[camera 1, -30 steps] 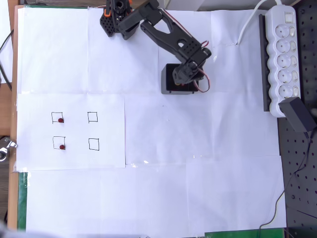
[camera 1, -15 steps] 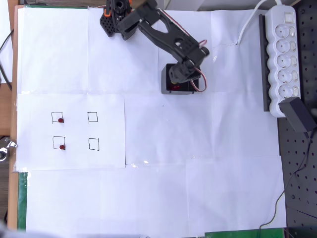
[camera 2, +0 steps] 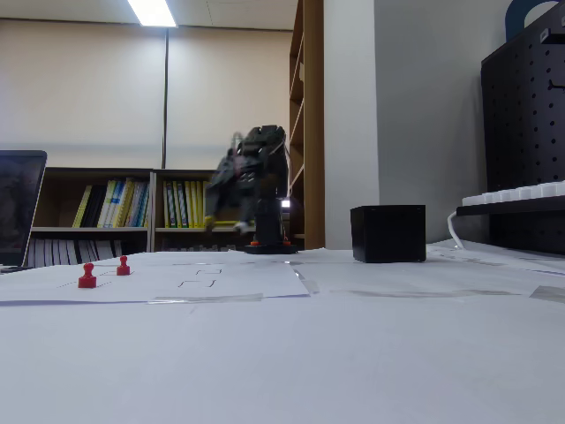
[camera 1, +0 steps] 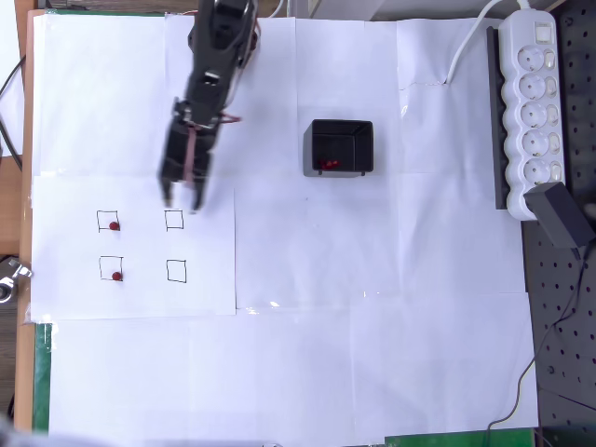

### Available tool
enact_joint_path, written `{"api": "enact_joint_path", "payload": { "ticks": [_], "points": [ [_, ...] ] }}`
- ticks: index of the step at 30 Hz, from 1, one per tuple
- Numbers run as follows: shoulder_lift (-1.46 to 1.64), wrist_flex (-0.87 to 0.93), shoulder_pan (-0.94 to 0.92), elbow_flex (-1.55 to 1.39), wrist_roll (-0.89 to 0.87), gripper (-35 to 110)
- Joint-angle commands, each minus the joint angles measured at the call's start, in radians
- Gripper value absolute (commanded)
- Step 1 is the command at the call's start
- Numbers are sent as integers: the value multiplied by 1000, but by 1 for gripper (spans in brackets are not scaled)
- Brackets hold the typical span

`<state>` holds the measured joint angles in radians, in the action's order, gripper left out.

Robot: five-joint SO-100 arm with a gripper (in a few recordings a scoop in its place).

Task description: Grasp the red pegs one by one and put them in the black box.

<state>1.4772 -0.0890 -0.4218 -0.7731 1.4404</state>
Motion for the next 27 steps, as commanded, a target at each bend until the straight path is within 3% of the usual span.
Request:
{"api": "enact_joint_path", "payload": {
  "ticks": [1,11,27],
  "points": [
    [147,-195,-100,-72,18,17],
    [390,-365,-163,-186,32,17],
    [540,-396,-172,-354,66,17]
  ]
}}
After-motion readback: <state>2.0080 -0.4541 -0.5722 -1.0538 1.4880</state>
